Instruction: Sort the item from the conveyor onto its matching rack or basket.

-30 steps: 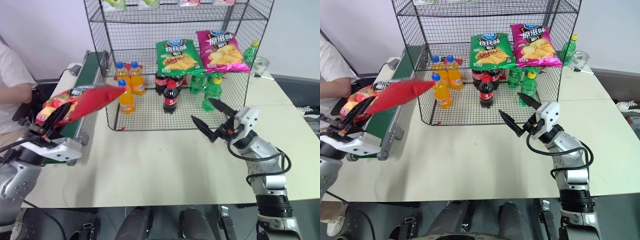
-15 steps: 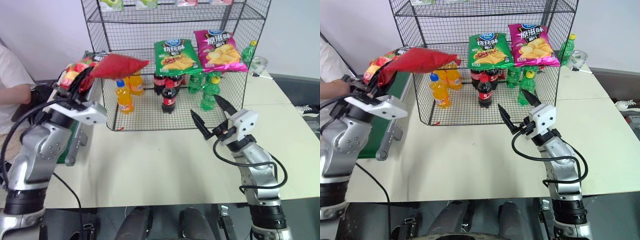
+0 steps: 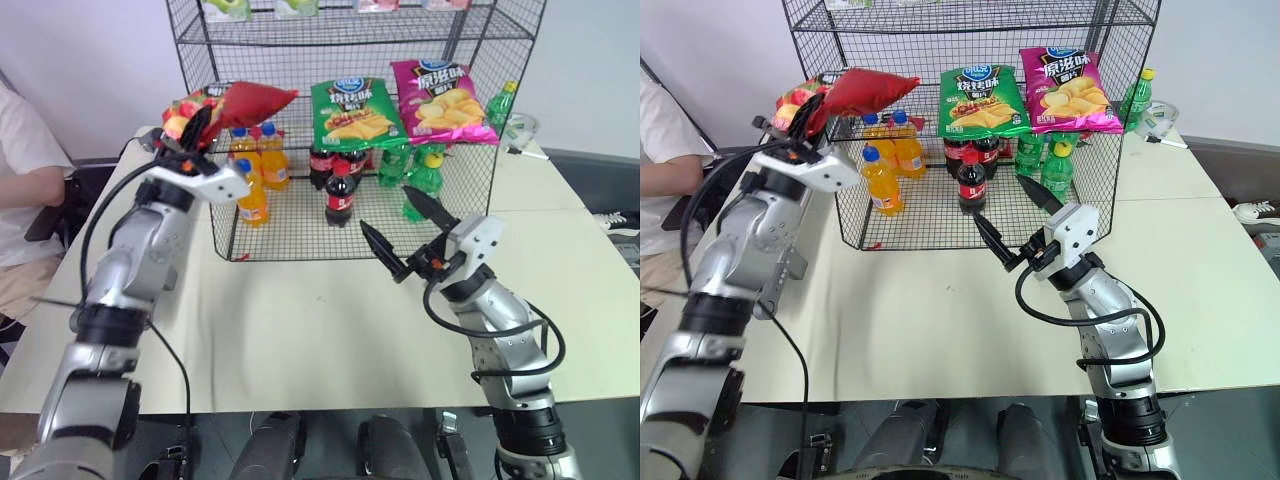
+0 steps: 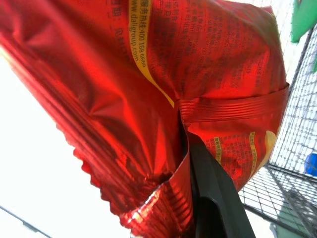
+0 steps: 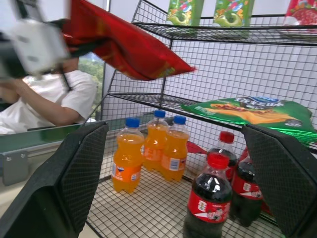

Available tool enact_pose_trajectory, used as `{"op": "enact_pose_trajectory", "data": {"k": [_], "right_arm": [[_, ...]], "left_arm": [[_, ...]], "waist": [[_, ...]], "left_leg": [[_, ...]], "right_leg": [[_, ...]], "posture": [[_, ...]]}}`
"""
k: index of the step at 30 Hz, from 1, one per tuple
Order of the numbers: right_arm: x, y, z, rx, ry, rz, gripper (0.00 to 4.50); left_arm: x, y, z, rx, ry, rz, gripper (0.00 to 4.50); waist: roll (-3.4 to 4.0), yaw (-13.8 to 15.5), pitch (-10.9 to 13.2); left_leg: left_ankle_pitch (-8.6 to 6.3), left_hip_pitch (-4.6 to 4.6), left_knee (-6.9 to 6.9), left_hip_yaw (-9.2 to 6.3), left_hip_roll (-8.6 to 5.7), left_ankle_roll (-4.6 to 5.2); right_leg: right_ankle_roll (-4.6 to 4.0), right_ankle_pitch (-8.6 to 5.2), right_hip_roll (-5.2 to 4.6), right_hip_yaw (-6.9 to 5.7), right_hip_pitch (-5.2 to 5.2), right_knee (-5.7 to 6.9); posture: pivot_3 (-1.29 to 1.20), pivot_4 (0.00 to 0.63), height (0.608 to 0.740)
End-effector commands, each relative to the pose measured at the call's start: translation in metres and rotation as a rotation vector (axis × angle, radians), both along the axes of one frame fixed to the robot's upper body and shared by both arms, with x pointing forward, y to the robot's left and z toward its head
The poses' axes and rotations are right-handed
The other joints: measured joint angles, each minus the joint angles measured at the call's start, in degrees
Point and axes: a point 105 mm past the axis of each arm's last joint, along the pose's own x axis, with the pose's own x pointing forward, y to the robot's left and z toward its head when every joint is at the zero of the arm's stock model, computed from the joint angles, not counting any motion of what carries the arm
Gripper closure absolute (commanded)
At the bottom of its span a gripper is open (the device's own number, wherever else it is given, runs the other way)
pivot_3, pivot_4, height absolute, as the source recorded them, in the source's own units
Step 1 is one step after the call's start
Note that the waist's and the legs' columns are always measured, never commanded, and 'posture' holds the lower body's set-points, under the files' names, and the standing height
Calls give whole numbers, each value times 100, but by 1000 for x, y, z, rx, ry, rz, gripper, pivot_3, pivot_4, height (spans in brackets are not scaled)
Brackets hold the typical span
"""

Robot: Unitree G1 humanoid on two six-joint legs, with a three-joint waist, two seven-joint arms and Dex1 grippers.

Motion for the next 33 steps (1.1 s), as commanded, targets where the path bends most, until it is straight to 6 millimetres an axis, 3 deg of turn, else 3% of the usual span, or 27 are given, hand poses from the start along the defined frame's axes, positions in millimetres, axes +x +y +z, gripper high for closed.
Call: {"op": "enact_pose_trajectory", "data": {"k": [1, 9, 13, 18, 24, 27, 33], "right_arm": [[-6, 4, 14, 9, -61, 16, 0], [-6, 4, 13, -3, -58, 4, 0], [-6, 5, 12, -6, -56, 6, 0], [-6, 4, 17, -12, -63, -2, 0], [-6, 5, 18, -11, -58, -5, 0], [-6, 5, 17, -14, -54, -3, 0], [-5, 6, 16, -16, -47, 5, 0]], "left_arm": [[14, -4, 11, 20, -65, 18, 4446], [56, -7, -3, 32, 9, 101, 4446], [64, -9, -4, 22, 25, 127, 4446], [75, -14, -31, -6, 178, 150, 4446], [76, -12, -29, -58, 207, 128, 4446], [73, -13, -25, -87, 201, 84, 3624], [70, -11, -15, -87, 158, 67, 773]], "waist": [[0, -11, 0], [-4, -45, 2], [-10, -46, 5], [-11, -51, 4], [-15, -61, 2], [-15, -64, 2], [-16, -31, -1]], "left_leg": [[0, 0, 0, 1, 0, 0], [2, -8, -1, 1, 0, -2], [2, -25, 10, 1, -1, -2], [3, -27, 10, 1, -1, -2], [3, -27, 14, 1, -1, -2], [3, -27, 16, 1, -1, -2], [2, -27, 32, 0, -1, -1]], "right_leg": [[0, 0, 0, 0, 0, 0], [2, -1, 3, 1, -11, 7], [3, 0, 3, -1, -21, 8], [3, -1, 4, -1, -23, 11], [3, -1, 4, -1, -23, 15], [3, -1, 4, -1, -23, 15], [3, -1, 4, -2, -16, 20]], "posture": [[0, 150, 740], [0, 150, 740], [0, 150, 740], [0, 150, 740], [0, 150, 740], [0, 150, 740], [0, 150, 740]]}}
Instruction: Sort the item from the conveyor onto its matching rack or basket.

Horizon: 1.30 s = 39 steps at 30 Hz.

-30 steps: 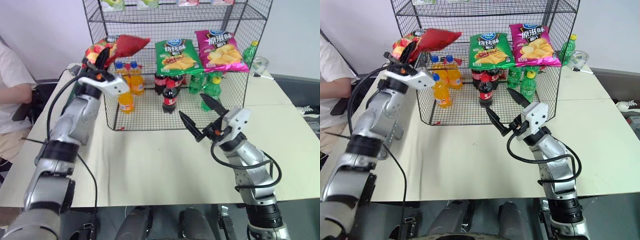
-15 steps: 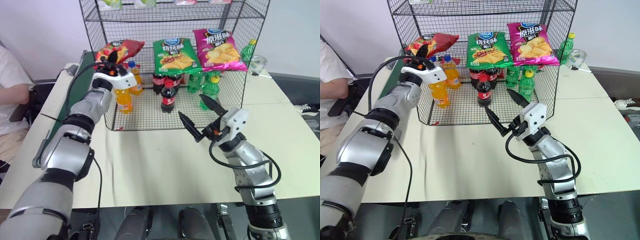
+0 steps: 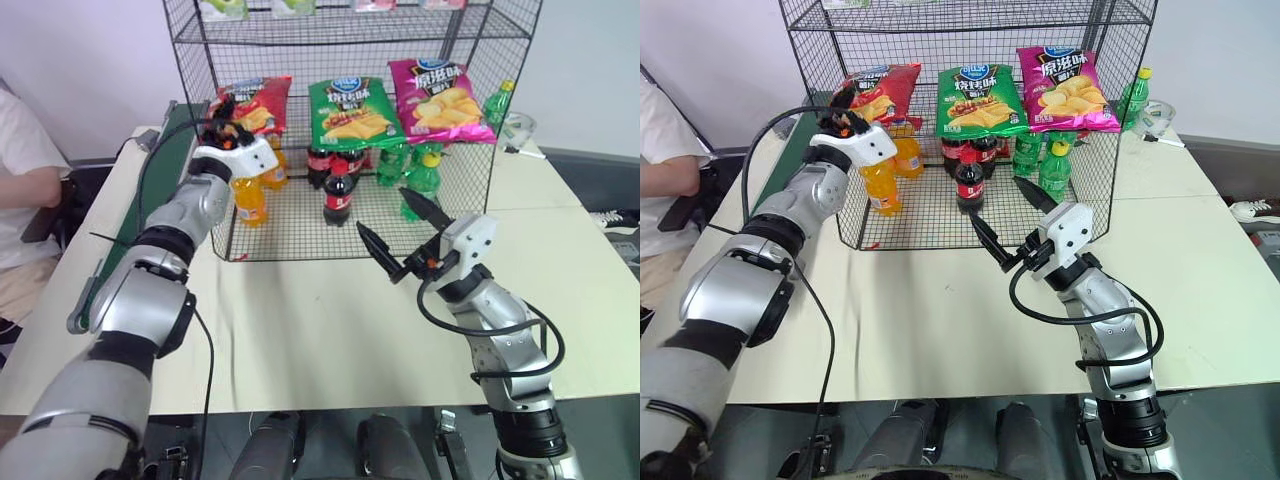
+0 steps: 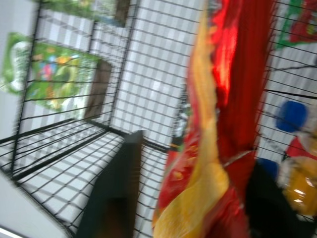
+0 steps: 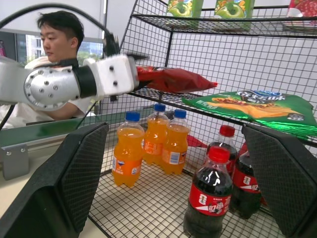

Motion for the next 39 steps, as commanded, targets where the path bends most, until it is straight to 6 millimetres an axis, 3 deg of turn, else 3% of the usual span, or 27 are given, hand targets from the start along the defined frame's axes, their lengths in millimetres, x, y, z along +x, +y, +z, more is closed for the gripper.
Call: {"op": "enact_pose_trajectory", "data": {"k": [1, 9, 13, 21, 27, 32, 36, 39], "right_arm": [[-5, 4, 16, -1, -65, 23, 0], [-4, 1, 15, -5, -63, 21, 0], [-2, 0, 14, -5, -62, 18, 0], [-2, 1, 11, -27, -65, 26, 0], [-6, -1, 5, -37, -56, 29, 0], [-5, -3, 5, -53, -59, 32, 0], [-4, -5, 4, -60, -60, 28, 0], [-4, -8, 4, -61, -59, 23, 0]], "left_arm": [[-3, 4, 8, 5, -35, -10, 773], [-25, -2, 10, 5, -89, -135, 773], [-48, 0, 17, 28, -140, -157, 773], [-94, 8, 5, -48, -41, -222, 773], [-118, 30, -13, -412, 208, -367, 773], [-150, 53, -44, -1009, 530, -562, 773], [-164, 65, -56, -1078, 655, -510, 773], [-177, 62, -57, -996, 720, -528, 773]], "waist": [[0, 8, -1], [0, -43, -1], [0, -101, -1], [5, -113, -3], [5, -109, -3], [13, -141, -8], [13, -102, -7], [12, -79, -8]], "left_leg": [[0, 0, 5, 0, 0, 1], [0, -3, 5, 0, 1, 1], [0, -5, 5, -2, 1, 0], [0, -4, -2, 0, 3, 0], [-1, -3, 0, -3, 5, 1], [-3, 0, 1, -2, 6, 4], [-4, 1, 0, -3, 14, 4], [-5, 11, 4, -4, 13, 4]], "right_leg": [[0, 0, 0, 0, 1, 4], [0, 0, 1, 3, -5, 6], [-1, 0, 0, 4, -7, 6], [-2, 0, 0, 12, -11, 5], [-4, 0, -1, 18, -8, 3], [-6, 0, -5, 22, -3, -3], [-8, 0, 4, 24, -4, -3], [-9, 0, 6, 23, -5, -8]], "posture": [[0, 150, 740], [0, 150, 740], [0, 150, 740], [0, 150, 740], [0, 150, 740], [0, 150, 740], [0, 150, 740], [0, 150, 740]]}}
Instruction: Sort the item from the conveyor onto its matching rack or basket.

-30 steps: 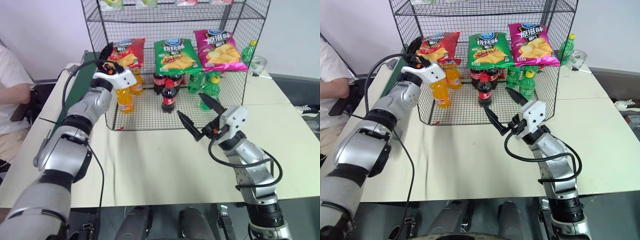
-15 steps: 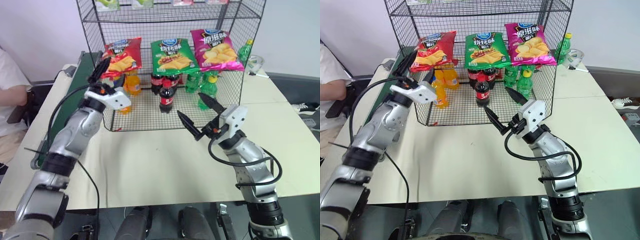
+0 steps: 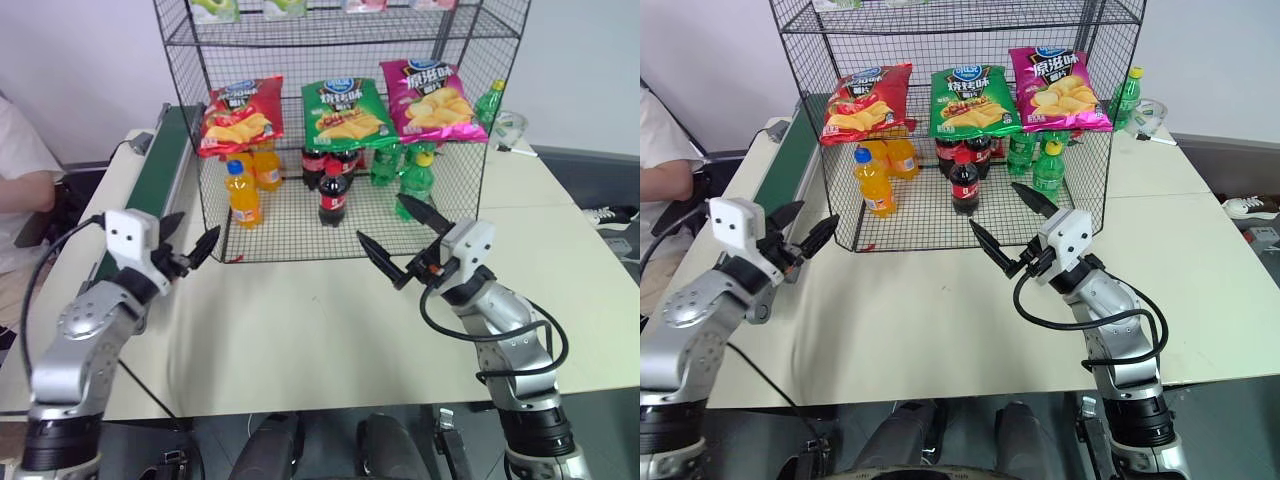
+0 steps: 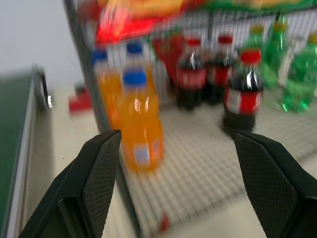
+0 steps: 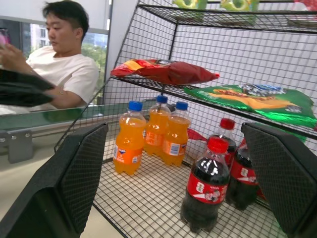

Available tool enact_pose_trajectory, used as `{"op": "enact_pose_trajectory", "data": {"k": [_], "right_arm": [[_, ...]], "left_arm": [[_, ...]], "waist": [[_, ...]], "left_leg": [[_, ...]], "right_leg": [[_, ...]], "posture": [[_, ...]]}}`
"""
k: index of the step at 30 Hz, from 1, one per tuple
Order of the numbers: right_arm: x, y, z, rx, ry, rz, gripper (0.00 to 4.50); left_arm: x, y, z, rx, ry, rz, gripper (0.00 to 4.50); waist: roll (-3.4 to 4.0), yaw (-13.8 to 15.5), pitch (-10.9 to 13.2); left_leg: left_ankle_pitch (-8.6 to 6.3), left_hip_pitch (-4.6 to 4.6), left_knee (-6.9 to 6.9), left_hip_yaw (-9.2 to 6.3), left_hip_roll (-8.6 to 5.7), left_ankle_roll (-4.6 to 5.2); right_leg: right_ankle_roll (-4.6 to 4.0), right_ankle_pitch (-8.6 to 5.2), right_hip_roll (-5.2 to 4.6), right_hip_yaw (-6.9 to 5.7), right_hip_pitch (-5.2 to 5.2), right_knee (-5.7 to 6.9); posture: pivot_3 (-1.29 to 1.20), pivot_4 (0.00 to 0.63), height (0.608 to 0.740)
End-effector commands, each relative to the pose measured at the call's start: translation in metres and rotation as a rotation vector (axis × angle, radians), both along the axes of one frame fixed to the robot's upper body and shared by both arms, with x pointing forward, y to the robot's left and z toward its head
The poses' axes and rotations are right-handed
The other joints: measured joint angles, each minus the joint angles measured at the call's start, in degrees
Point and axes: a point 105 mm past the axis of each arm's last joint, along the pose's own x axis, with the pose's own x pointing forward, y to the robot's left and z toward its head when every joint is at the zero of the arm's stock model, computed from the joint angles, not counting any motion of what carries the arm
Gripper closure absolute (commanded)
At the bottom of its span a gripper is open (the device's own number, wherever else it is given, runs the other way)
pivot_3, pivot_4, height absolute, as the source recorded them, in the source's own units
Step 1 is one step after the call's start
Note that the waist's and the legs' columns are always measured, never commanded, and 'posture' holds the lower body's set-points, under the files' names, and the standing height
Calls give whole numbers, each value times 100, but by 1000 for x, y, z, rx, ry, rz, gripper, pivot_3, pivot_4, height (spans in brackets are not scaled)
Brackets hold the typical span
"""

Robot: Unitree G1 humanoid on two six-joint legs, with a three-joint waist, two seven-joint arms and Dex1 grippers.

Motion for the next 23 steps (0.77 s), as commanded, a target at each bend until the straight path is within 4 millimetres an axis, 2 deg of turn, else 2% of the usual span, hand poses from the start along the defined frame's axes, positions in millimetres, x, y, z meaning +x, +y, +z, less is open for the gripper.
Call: {"op": "enact_pose_trajectory", "data": {"k": [1, 3, 8, 15, 23], "right_arm": [[-2, -5, 11, 0, -55, -11, 0], [-1, -7, 11, -3, -57, -14, 0], [-1, -14, 11, -27, -60, -25, 0], [-5, -33, 13, -61, -57, -51, 0], [-32, -81, 3, -191, 62, 2, 0]], "left_arm": [[-19, -6, 19, 68, -58, -104, 773], [-26, -5, 14, 89, -38, -140, 773], [-24, 5, 3, 119, -10, -149, 773], [-23, 2, -4, 146, -6, -185, 773], [-23, 10, -9, 178, -6, -209, 773]], "waist": [[1, -5, 0], [2, -17, 0], [3, -9, 0], [2, -6, 0], [2, 13, 1]], "left_leg": [[-2, 7, 0, 1, -1, 2], [-5, 19, -8, 6, -3, 6], [-5, 28, -19, 8, 0, 6], [-5, 28, -26, 10, -1, 6], [-6, 29, -35, 13, -1, 8]], "right_leg": [[-1, 0, -1, 1, 3, -5], [-2, -1, -5, 5, 12, -10], [-3, -1, -10, 8, 13, -11], [-3, -1, -18, 9, 14, -18], [-10, -5, -25, 9, 35, -22]], "posture": [[0, 150, 740], [0, 150, 740], [0, 150, 740], [0, 150, 740], [0, 150, 740]]}}
